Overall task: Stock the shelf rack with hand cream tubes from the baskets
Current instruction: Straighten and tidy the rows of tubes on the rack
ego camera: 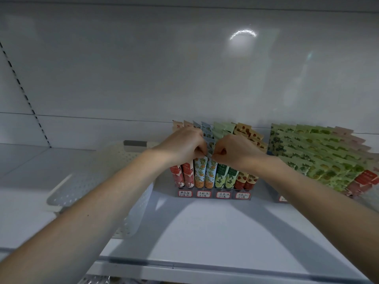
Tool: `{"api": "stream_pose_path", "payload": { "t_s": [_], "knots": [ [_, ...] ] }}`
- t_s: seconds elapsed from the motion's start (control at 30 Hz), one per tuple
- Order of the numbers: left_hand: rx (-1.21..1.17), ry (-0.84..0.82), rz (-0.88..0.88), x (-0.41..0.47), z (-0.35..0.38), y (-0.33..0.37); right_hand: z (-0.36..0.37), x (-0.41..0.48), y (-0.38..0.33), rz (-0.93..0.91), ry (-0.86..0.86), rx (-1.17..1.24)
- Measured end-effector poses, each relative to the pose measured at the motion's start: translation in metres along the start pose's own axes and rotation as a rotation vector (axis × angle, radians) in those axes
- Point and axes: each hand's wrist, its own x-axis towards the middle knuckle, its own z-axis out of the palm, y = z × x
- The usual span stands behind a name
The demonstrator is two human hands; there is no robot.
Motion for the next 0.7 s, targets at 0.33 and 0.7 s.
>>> {"api": "stream_pose_path", "payload": {
  "t_s": [0.33, 0.7],
  "knots": [
    [-0.045, 0.006, -0.011, -0.001, 0.003, -0.004, 0.003, 0.001, 0.003, 0.006, 0.028, 0.039],
    [-0.116, 0.177, -0.094, -0.01, -0.03, -0.011, -0.015, -0.002, 0.004, -0.017, 0.078, 0.114]
  ]
}}
